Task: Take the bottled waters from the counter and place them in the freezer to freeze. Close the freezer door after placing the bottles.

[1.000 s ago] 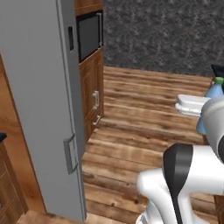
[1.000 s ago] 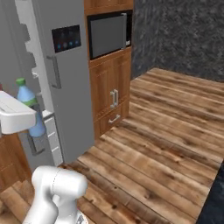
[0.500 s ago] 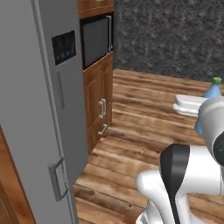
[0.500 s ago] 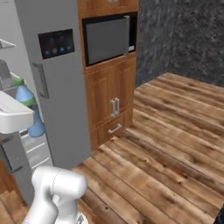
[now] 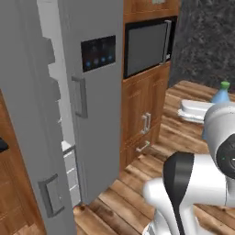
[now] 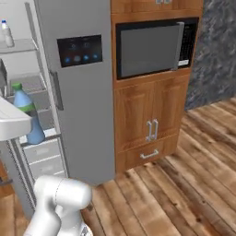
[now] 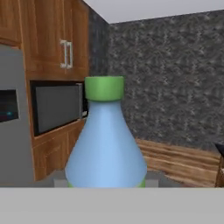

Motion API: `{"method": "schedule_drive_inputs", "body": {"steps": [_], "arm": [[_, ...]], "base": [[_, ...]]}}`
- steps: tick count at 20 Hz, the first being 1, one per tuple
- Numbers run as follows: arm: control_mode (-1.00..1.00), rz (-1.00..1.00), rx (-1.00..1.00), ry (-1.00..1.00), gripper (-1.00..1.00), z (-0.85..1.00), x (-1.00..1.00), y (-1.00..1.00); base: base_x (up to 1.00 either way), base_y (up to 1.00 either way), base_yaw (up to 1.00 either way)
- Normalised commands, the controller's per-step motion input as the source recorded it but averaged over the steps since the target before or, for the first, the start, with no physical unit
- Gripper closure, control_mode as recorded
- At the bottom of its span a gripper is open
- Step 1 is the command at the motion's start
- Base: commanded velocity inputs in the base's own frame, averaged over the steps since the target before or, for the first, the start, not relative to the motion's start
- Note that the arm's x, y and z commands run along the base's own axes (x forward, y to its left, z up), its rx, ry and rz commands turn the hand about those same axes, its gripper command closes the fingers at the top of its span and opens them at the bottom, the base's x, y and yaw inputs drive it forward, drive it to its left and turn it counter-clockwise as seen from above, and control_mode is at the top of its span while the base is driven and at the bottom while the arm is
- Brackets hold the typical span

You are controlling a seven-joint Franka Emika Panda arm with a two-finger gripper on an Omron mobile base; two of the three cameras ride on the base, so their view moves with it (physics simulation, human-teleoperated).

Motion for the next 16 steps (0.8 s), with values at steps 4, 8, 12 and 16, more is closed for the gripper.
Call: {"method": "schedule_drive_inputs", "body": {"steps": [4,8,12,16], "arm": [[1.00,0.00,0.00,0.00,1.00,0.00,0.00,0.00],[1.00,0.00,0.00,0.00,1.00,0.00,0.00,0.00],[1.00,0.00,0.00,0.00,1.00,0.00,0.00,0.00],[1.00,0.00,0.00,0.00,1.00,0.00,0.00,0.00]], "base": [[0.49,-0.62,0.78],[0.49,-0.48,0.84],[0.46,-0.43,0.86],[0.39,-0.56,0.83]]}}
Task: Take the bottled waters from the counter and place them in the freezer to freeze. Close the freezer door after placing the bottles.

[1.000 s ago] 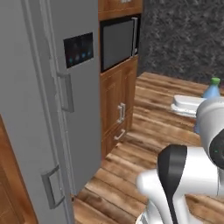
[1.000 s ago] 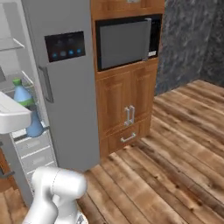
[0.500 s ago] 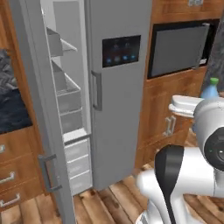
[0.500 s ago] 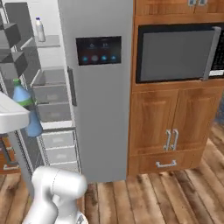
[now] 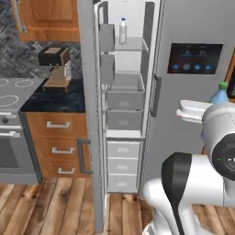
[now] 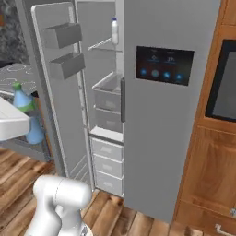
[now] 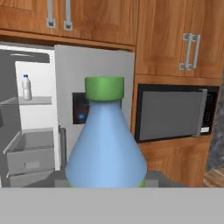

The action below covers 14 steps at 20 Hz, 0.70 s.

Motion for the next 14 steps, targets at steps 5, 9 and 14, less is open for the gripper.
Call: {"method": "schedule_drive_inputs", "body": {"steps": [5,9,14], "arm": [[1.00,0.00,0.00,0.00,1.00,0.00,0.00,0.00],[1.00,0.00,0.00,0.00,1.00,0.00,0.00,0.00],[1.00,0.00,0.00,0.00,1.00,0.00,0.00,0.00]], "base": [[0.28,-0.56,0.56],[0.21,-0.26,-0.07],[0.40,-0.38,-0.14]]}}
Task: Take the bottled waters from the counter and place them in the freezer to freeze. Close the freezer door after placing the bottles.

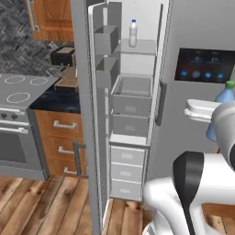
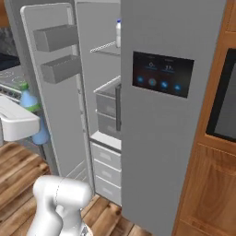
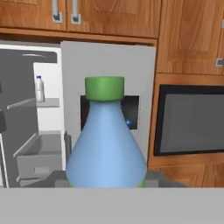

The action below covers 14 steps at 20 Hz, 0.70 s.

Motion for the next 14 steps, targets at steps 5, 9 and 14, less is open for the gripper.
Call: {"method": "schedule_drive_inputs", "body": {"steps": [5,9,14], "arm": [[1.00,0.00,0.00,0.00,1.00,0.00,0.00,0.00],[1.00,0.00,0.00,0.00,1.00,0.00,0.00,0.00],[1.00,0.00,0.00,0.00,1.00,0.00,0.00,0.00]], "base": [[0.58,-0.12,-0.01],[0.60,0.00,0.00],[0.47,0.00,0.00]]}}
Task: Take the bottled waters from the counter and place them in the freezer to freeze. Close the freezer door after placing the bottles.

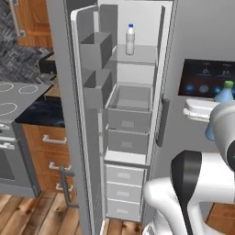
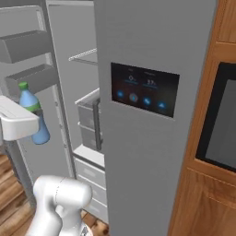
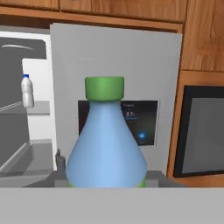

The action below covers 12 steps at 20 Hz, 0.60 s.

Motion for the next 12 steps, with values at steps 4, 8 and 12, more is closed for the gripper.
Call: {"method": "schedule_drive_inputs", "body": {"steps": [4,8,12], "arm": [[1.00,0.00,0.00,0.00,1.00,0.00,0.00,0.00],[1.00,0.00,0.00,0.00,1.00,0.00,0.00,0.00],[1.00,0.00,0.00,0.00,1.00,0.00,0.00,0.00]], "base": [[0.52,0.00,0.00],[0.58,0.00,0.00],[0.43,0.02,0.00]]}}
